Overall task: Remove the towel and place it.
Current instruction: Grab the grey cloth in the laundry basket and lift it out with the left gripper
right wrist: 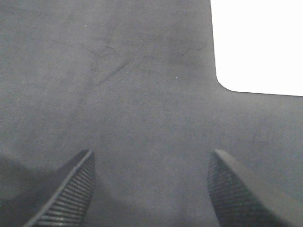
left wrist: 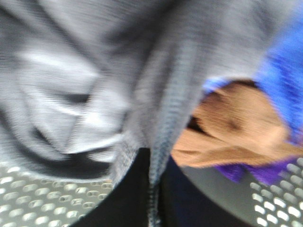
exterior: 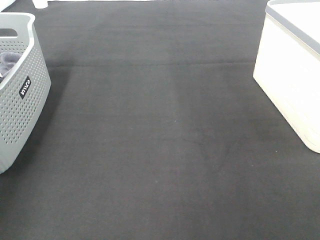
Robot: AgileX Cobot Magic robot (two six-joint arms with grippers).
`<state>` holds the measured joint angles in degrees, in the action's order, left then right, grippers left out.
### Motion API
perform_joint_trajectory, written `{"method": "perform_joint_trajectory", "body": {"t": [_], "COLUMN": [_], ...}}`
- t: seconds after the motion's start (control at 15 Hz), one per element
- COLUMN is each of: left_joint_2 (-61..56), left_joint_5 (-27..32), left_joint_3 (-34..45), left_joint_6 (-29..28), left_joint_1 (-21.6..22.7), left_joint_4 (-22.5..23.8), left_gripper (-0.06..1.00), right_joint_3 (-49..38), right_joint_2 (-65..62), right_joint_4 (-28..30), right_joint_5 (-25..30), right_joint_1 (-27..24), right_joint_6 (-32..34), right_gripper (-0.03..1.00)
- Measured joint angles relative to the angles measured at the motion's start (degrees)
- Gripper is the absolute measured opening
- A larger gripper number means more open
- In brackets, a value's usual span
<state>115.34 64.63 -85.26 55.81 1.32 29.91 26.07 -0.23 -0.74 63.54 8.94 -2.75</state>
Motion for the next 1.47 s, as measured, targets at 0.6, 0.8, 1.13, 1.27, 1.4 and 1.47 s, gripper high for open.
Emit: {"method": "perform_joint_trajectory", "body": {"t": [0.6, 0.8, 1.13, 1.27, 1.4, 1.47], "left_joint_2": [-3.4, -8.4, -15.0, -16.3, -18.2, -19.9], "left_joint_5": [-3.4, -1.2, -0.3, -0.3, 0.0, 0.2], "left_joint_3": [0.0, -0.1, -0.1, -0.4, -1.8, -2.8], "left_joint_6": [-17.0, -18.2, -18.8, -19.5, -20.9, -21.0], "left_joint_1": [0.0, 0.0, 0.0, 0.0, 0.0, 0.0], "left_joint_4": [-0.1, -1.0, -10.5, -11.6, -11.5, -11.5], "left_gripper": [0.00, 0.00, 0.00, 0.00, 0.00, 0.00], "right_joint_3": [0.0, 0.0, 0.0, 0.0, 0.0, 0.0], "right_joint_2": [0.0, 0.0, 0.0, 0.0, 0.0, 0.0], "right_joint_4": [0.0, 0.0, 0.0, 0.0, 0.0, 0.0], "right_joint_5": [0.0, 0.0, 0.0, 0.0, 0.0, 0.0], "right_joint_1": [0.0, 0.0, 0.0, 0.0, 0.0, 0.0], "right_joint_6": [0.0, 0.0, 0.0, 0.0, 0.0, 0.0], "right_gripper": [0.66, 0.66, 0.66, 0.66, 0.66, 0.66]}}
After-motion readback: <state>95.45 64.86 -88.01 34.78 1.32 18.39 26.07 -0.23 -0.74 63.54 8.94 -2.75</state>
